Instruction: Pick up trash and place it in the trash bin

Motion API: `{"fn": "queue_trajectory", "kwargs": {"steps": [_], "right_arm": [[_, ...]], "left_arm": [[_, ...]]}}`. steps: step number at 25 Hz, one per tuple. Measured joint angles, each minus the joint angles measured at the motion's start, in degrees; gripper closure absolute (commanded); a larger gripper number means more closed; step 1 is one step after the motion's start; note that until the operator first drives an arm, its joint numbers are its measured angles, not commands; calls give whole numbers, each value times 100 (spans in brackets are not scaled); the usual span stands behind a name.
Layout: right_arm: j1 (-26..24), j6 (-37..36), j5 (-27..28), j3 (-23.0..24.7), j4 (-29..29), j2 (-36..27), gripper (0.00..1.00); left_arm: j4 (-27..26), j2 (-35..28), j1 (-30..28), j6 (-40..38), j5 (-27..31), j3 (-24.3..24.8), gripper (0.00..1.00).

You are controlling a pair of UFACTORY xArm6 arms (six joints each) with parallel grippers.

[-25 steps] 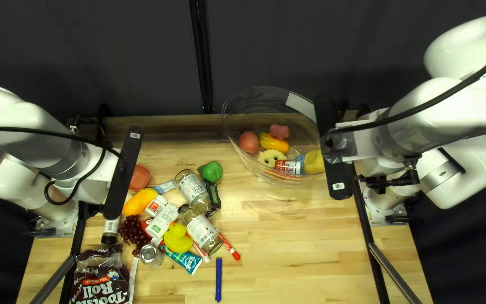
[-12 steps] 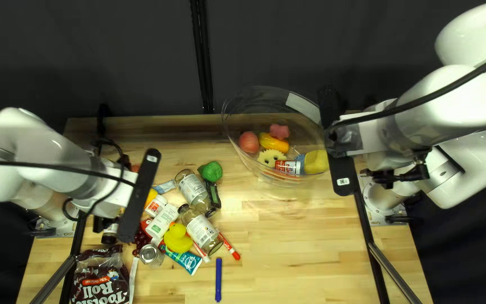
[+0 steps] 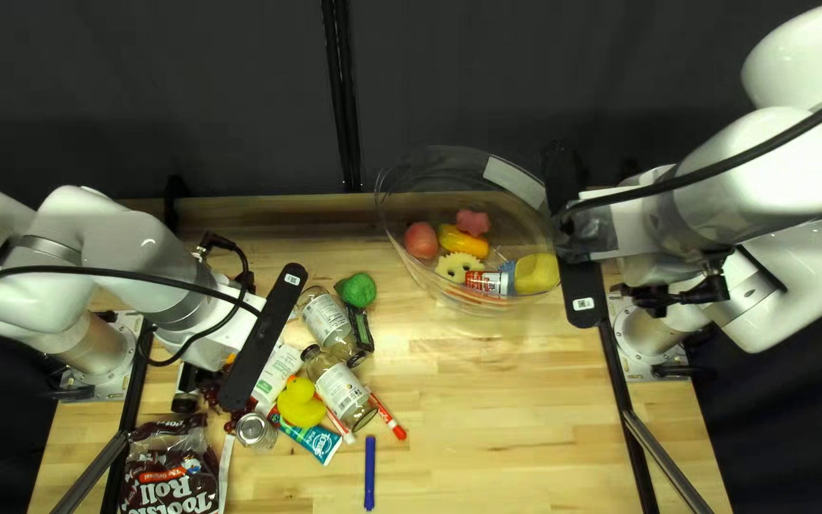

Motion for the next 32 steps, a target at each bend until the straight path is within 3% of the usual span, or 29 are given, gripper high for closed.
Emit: {"fn": "queue_trajectory", "kwargs": {"steps": [9, 13, 19, 22, 32], "right_arm": [[0, 0, 0, 0, 0, 0, 0], [0, 0, 0, 0, 0, 0, 0], [0, 0, 0, 0, 0, 0, 0], [0, 0, 0, 0, 0, 0, 0], [0, 0, 0, 0, 0, 0, 0]], "left_arm": [[-50, 106, -15, 245, -9, -65, 0], [-178, 535, -104, 1308, -215, -274, 0], [-647, 1260, 135, 3001, -1298, -185, 0], [-973, 1595, 338, 3468, -1576, -163, 0], [-1225, 1752, 506, 3673, -1501, -273, 0]]}}
